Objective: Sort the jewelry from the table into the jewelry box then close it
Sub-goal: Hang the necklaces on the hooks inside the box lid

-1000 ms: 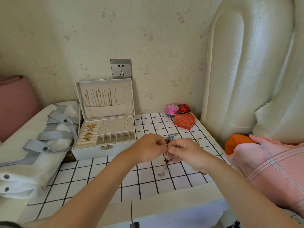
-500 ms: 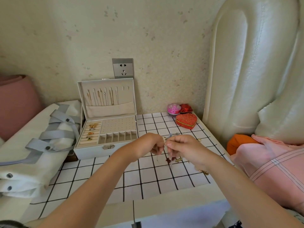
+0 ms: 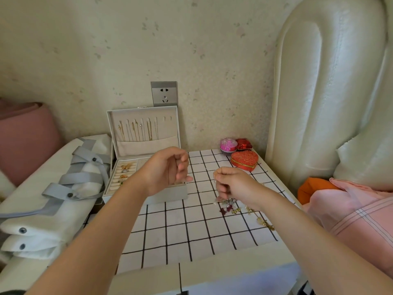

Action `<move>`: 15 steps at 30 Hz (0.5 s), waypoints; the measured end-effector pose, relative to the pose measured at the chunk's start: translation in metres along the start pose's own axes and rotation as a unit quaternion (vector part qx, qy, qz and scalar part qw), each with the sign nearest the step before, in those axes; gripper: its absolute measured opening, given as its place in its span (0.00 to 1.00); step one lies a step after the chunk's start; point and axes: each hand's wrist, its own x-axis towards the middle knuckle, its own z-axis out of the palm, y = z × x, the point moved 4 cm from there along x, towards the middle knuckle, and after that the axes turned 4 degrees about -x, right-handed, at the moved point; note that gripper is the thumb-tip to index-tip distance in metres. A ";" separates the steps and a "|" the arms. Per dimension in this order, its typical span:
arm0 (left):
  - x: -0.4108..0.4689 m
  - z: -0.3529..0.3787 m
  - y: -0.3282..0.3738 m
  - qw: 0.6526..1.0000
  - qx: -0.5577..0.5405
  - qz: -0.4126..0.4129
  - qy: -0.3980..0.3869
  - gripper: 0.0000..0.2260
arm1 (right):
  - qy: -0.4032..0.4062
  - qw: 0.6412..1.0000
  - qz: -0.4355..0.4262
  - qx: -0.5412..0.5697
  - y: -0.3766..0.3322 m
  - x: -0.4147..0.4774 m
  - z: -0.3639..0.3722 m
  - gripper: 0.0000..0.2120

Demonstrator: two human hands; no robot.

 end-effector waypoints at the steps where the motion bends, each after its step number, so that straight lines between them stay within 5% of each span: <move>1: -0.001 -0.001 0.002 1.000 -0.019 0.007 0.004 0.11 | -0.006 1.000 -0.001 0.007 -0.002 0.004 0.004 0.10; 4: -0.003 -0.003 0.011 0.999 -0.026 0.010 0.026 0.08 | -0.014 1.000 -0.002 0.016 -0.011 0.018 0.014 0.11; 6: -0.003 -0.010 0.021 0.995 0.073 0.027 0.055 0.07 | -0.015 1.000 0.000 0.016 -0.017 0.028 0.018 0.10; 10: -0.004 -0.025 0.054 0.941 0.314 0.030 0.121 0.07 | -0.020 1.000 -0.003 0.016 -0.031 0.044 0.024 0.08; 15: 0.000 -0.048 0.090 0.897 0.408 0.044 0.163 0.07 | -0.004 0.995 -0.055 -0.083 -0.056 0.071 0.032 0.06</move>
